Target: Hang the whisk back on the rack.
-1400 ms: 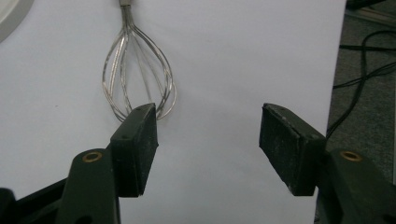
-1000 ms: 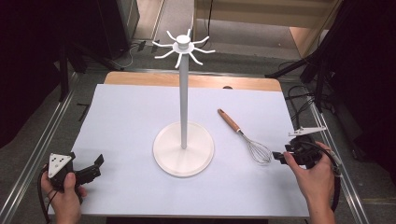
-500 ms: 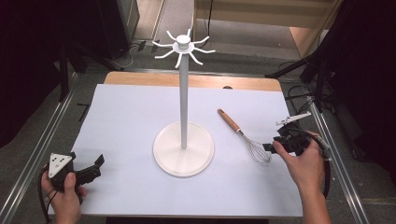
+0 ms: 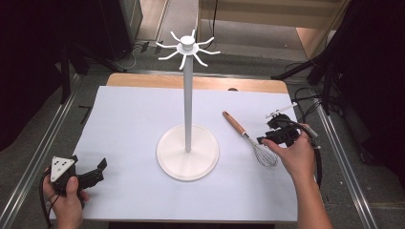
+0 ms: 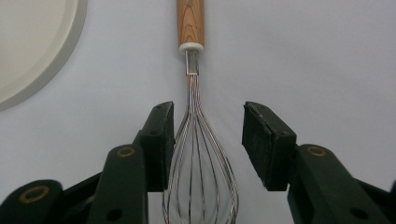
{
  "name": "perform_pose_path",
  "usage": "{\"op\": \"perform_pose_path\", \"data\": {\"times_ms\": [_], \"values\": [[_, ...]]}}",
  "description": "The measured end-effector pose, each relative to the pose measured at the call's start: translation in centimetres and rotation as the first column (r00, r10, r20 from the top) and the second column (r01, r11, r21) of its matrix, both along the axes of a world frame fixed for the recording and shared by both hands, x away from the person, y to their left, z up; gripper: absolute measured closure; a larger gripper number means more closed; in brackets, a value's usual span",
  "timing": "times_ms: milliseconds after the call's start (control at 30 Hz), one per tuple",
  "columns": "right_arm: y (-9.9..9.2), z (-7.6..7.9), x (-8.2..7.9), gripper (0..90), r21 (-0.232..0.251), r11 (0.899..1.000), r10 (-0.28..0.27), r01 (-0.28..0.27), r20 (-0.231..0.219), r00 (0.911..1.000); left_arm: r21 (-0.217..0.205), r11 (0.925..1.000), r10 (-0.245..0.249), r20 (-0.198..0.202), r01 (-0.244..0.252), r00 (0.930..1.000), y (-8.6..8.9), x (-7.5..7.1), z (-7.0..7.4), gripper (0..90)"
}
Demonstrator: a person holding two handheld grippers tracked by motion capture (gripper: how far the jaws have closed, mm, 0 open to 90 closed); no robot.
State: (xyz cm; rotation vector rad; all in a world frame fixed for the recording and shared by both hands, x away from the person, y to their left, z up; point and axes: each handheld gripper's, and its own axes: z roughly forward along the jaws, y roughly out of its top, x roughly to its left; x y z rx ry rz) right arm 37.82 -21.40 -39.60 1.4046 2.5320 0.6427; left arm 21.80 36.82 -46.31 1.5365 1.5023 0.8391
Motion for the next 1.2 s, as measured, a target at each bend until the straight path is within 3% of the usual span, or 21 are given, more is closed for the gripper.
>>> {"op": "perform_pose_path", "data": {"times_ms": [133, 233, 267, 367, 633, 833, 967, 1200], "values": [[1.6, -0.1, 1.3, 58.2, -0.001, 1.0, 0.028, -0.028, -0.018, 0.9995, -0.002, 1.0, -0.003, 0.001, 0.003, 1.0, 0.1, 0.0, 0.0, 0.0], [2.1, -0.1, 1.7, 54.2, 0.005, 1.0, 0.028, -0.028, -0.027, 0.9993, -0.003, 1.0, -0.002, 0.0, 0.002, 1.0, 0.0, 0.0, 0.0, 0.0], [2.7, -0.3, 2.2, 47.4, 0.003, 0.999, 0.047, -0.046, -0.041, 0.9981, -0.003, 1.0, -0.003, 0.001, 0.003, 1.0, 0.0, 0.0, 0.0, 0.0], [3.5, -0.7, 2.8, 44.6, -0.018, 0.999, 0.048, -0.049, -0.045, 0.9978, -0.003, 1.0, -0.004, 0.0, 0.004, 1.0, 0.0, 0.0, 0.0, 0.0], [4.3, -1.6, 4.3, 46.6, -0.038, 0.999, 0.022, -0.024, -0.064, 0.9977, -0.002, 1.0, -0.007, -0.003, 0.007, 1.0, 0.0, 0.0, 0.0, 0.0], [4.5, -2.6, 5.6, 48.7, -0.045, 0.999, 0.013, -0.018, -0.104, 0.9945, -0.006, 0.9999, -0.009, 0.0, 0.009, 1.0, 0.1, 0.0, 0.0, 0.0], [4.6, -3.0, 6.4, 56.6, -0.025, 0.999, 0.023, -0.027, -0.128, 0.9915, -0.004, 0.9999, -0.01, -0.002, 0.01, 0.9999, 0.1, 0.0, 0.0, 0.0], [5.1, -3.4, 7.0, 58.5, -0.008, 1.0, 0.006, -0.008, -0.142, 0.9898, 0.0, 0.9999, -0.012, -0.005, 0.012, 0.9999, 0.0, 0.0, 0.0, 0.0]]}}
